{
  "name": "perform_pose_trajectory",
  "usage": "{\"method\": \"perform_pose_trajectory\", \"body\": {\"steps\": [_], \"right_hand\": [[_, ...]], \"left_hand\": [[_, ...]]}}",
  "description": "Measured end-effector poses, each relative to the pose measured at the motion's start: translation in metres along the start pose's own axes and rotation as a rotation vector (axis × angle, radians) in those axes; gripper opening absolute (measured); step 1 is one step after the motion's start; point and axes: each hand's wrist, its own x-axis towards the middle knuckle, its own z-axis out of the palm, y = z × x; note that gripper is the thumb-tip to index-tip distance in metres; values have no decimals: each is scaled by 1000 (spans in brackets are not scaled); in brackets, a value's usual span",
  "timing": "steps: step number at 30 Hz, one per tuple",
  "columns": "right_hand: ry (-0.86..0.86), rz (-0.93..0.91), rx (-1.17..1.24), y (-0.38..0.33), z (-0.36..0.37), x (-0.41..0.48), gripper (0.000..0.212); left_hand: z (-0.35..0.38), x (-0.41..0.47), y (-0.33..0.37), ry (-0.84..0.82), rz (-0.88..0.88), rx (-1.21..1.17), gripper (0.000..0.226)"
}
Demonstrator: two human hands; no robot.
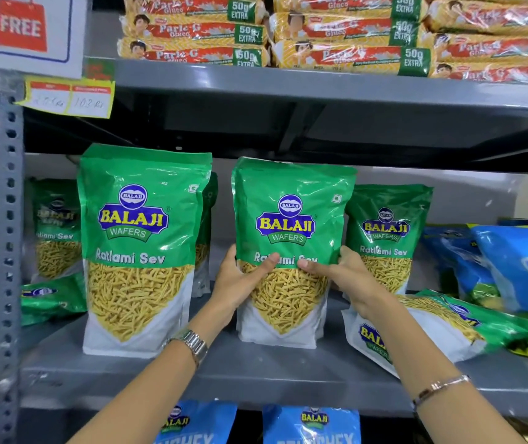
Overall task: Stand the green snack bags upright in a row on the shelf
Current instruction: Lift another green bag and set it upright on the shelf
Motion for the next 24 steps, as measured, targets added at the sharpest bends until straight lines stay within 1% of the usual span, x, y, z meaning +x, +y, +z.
{"method": "perform_pose_trajectory", "body": {"steps": [4, 10, 14, 16, 17, 19, 21, 22, 23, 24], "right_hand": [[30, -9, -24, -4, 4, -12, 62], [68, -12, -30, -8, 8, -21, 62], [126, 16, -18, -6, 12, -18, 62], [171, 14, -56, -4, 14, -19, 65], [199, -5, -88, -3, 14, -21, 68], [242, -67, -164, -2, 15, -27, 76], [266, -137, -216, -5, 13, -34, 80], [281, -174, -231, -7, 10, -39, 79], [302, -206, -232, -9, 6, -44, 77], [331, -232, -223, -12, 1, -49, 77]], "left_hand": [[-5, -7, 5, 1, -3, 26, 60], [-8, -13, 9, -12, 34, -8, 54], [-5, -13, 9, 10, 44, -10, 55], [-3, -15, 9, 34, 50, -26, 55], [-3, -16, 10, 44, 51, -13, 57], [-1, -19, 11, 65, 42, 29, 69], [3, -24, 9, 158, 60, 80, 81], [8, -29, 10, 247, 102, 130, 86], [13, -35, 13, 346, 175, 189, 88], [19, -42, 16, 431, 284, 239, 85]]}}
